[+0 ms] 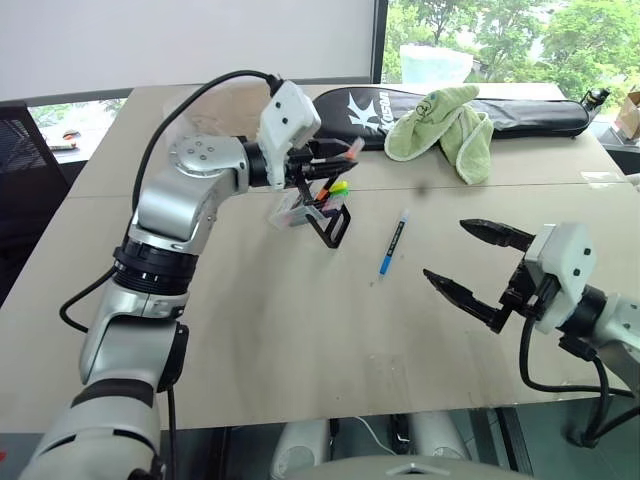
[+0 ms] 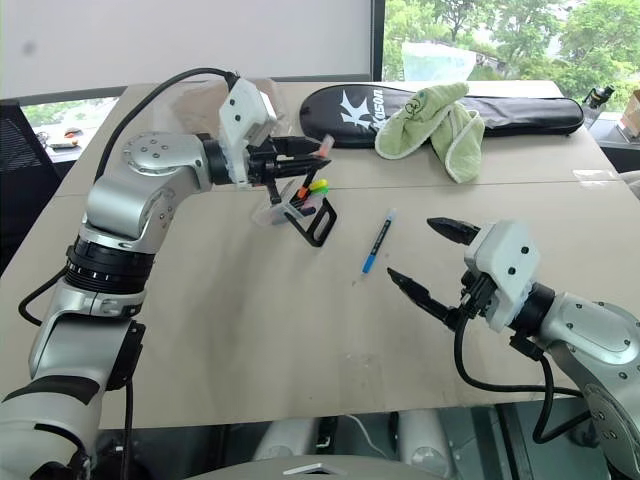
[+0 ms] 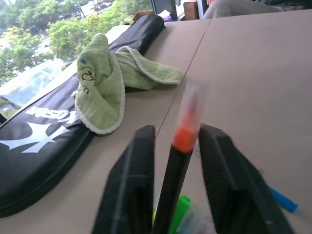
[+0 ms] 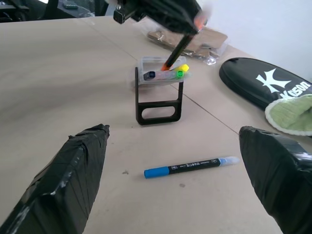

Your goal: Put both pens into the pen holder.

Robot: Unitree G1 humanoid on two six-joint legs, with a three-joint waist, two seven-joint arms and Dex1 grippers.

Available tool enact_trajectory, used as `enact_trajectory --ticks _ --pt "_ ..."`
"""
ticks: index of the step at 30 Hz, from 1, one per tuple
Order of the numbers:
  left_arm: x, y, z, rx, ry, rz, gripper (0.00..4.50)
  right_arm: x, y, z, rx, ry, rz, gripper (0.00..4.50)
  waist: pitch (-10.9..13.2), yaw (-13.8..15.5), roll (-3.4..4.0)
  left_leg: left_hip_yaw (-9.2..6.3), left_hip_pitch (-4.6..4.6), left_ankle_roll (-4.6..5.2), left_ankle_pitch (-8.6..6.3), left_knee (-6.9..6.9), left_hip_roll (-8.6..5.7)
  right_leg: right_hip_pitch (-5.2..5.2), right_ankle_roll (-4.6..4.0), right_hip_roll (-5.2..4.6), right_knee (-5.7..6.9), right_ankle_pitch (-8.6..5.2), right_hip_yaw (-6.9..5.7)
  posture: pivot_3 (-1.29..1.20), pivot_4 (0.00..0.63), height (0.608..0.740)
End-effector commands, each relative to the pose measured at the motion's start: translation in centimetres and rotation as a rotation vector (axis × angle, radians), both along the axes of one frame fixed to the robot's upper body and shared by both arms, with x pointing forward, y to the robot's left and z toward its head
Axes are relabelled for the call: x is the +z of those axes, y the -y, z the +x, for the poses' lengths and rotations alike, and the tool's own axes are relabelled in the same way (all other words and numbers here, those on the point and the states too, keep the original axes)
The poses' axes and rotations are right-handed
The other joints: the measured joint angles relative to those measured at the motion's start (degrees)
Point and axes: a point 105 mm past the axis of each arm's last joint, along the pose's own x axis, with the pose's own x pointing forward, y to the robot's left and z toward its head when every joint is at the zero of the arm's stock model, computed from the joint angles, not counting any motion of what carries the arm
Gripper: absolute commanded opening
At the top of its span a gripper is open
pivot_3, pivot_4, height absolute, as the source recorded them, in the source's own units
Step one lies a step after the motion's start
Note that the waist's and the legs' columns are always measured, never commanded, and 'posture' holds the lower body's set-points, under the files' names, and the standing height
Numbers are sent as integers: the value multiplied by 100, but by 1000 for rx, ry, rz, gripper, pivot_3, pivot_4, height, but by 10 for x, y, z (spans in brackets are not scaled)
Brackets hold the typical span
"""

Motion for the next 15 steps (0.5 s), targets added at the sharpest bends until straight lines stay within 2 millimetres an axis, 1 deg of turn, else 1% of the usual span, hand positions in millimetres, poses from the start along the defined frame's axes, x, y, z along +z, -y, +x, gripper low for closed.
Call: enact_trajectory --ticks 1,3,4,5,7,9,11,13,14,15 --pt "21 1 -11 -31 -13 -54 3184 7 -6 0 11 24 40 4482 0 -4 0 0 0 0 0 0 1 0 1 1 0 0 0 0 150 740" --pt "23 2 -18 -51 -89 -97 3840 1 -7 6 -14 -7 38 4482 2 -24 -3 1 0 0 0 0 2 0 2 2 2 1 0 0 150 740" --pt "23 4 -23 -65 -127 -115 4299 -1 -7 8 -24 -13 34 4482 2 -23 -3 1 0 0 0 1 4 -1 3 2 3 1 0 0 150 740" --pt "21 8 -30 -82 -175 -118 4405 -2 -8 9 -19 -21 41 4482 4 -20 -6 1 0 0 0 1 5 -1 5 2 3 0 0 0 150 740" --pt "13 16 -44 -81 -271 -89 4405 0 -11 7 0 -30 73 4482 5 -11 -9 -2 -1 0 0 1 6 -1 10 1 3 -3 -1 0 150 740" --pt "9 23 -45 7 -299 -45 4405 3 -9 5 4 -23 81 4482 6 7 -9 -4 -2 0 0 1 5 0 12 0 3 -4 -1 0 150 740" --pt "4 34 -47 35 -388 -10 4405 5 -5 2 4 -13 63 4482 9 22 -15 -4 -2 0 0 4 4 0 14 0 4 -4 -2 0 150 740" --pt "2 51 -42 60 -526 -25 4405 5 3 -2 -10 -11 38 4482 14 40 -23 -15 -8 1 0 14 -1 3 16 3 8 -5 -3 0 150 740" --pt "-2 60 -33 113 -597 -48 4405 4 11 -5 -29 -15 13 4482 16 65 -27 -23 -10 1 0 17 -6 7 18 4 8 -6 -3 0 150 740" --pt "-7 66 -28 144 -641 -45 4405 3 17 -7 -46 -19 -9 4482 16 80 -29 -32 -10 2 -1 24 -11 16 19 5 8 -7 -6 0 150 740"
